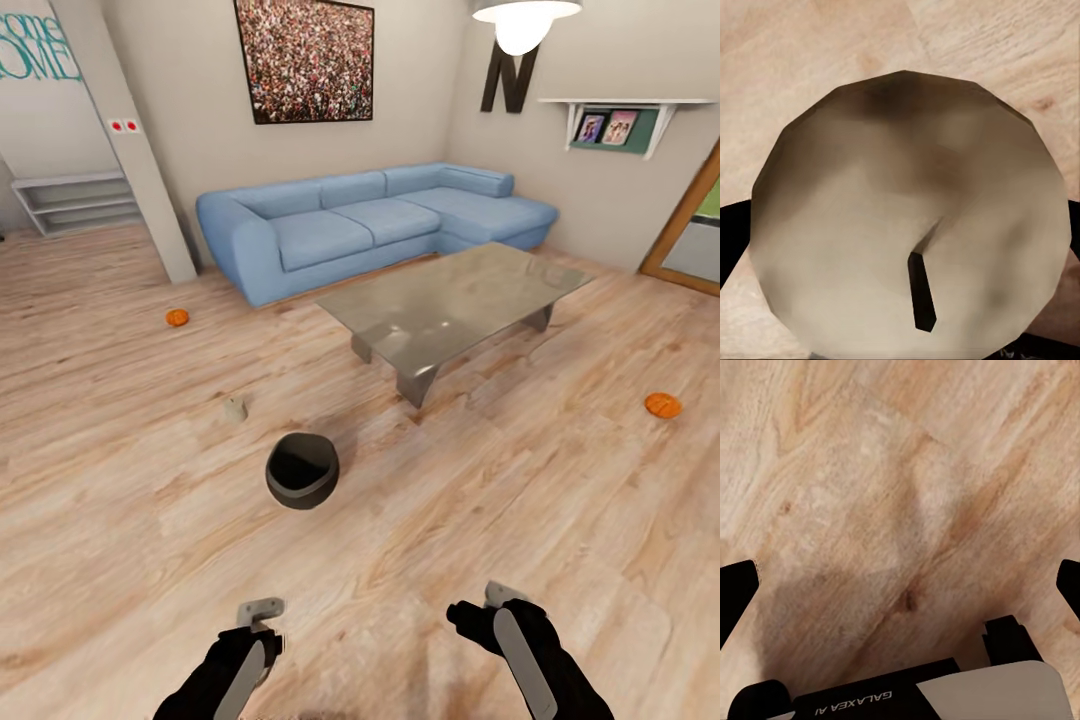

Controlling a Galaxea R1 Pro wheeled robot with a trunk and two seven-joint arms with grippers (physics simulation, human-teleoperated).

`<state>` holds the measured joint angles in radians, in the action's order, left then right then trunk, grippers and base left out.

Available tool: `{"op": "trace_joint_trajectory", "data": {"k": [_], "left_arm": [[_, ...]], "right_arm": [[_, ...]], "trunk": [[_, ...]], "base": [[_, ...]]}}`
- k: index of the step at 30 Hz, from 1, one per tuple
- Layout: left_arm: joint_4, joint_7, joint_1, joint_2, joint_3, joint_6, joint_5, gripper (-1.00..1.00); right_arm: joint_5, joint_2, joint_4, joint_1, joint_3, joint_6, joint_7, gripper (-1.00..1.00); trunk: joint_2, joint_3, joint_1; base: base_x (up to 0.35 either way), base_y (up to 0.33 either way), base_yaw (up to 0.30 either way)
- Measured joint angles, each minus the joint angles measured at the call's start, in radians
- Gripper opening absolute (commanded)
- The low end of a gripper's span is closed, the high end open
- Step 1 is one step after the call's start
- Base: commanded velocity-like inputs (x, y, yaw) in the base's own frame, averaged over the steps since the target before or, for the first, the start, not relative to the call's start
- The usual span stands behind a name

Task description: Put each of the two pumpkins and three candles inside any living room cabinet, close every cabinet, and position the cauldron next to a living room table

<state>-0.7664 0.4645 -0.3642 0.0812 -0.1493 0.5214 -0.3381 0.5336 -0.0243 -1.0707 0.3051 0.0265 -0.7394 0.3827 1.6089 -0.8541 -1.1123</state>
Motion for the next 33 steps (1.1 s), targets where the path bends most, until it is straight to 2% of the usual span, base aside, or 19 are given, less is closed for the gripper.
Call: {"op": "trace_joint_trajectory", "data": {"k": [3, 6, 8, 11, 15, 33], "left_arm": [[0.013, 0.01, 0.0, -0.002, 0.01, -0.005, 0.0, -1.0], [0.017, 0.076, 0.0, -0.003, 0.03, -0.013, 0.007, -1.0], [0.017, 0.123, 0.0, -0.003, 0.035, -0.041, 0.004, -1.0], [0.017, 0.145, 0.0, -0.002, 0.036, -0.063, -0.002, -1.0], [0.017, 0.149, 0.0, -0.002, 0.036, -0.07, -0.004, -1.0], [0.017, 0.139, 0.0, 0.002, 0.035, -0.069, -0.006, -1.0]], "right_arm": [[0.0, 0.0, 0.0, 0.0, 0.0, 0.0, 0.0, 1.0], [0.0, 0.0, 0.0, 0.0, 0.0, 0.0, 0.0, 1.0], [0.0, 0.0, 0.0, 0.0, 0.002, 0.0, 0.0, 1.0], [0.0, -0.001, 0.0, 0.0, 0.02, 0.0, 0.0, 1.0], [-0.001, -0.001, 0.0, 0.0, 0.03, 0.0, 0.0, 1.0], [0.0, -0.001, 0.0, 0.0, 0.034, 0.027, 0.0, 1.0]], "trunk": [[0.0, 0.0, 0.0], [0.0, 0.0, 0.0], [0.0, 0.0, 0.0], [0.0, 0.0, 0.0], [0.0, 0.0, 0.0], [0.0, 0.0, 0.0]], "base": [[0.0, 0.0, 0.292], [0.0, 0.0, 0.292], [0.0, 0.0, 0.292], [0.0, 0.0, 0.292], [0.0, 0.0, 0.292], [0.0, 0.0, 0.292]]}}
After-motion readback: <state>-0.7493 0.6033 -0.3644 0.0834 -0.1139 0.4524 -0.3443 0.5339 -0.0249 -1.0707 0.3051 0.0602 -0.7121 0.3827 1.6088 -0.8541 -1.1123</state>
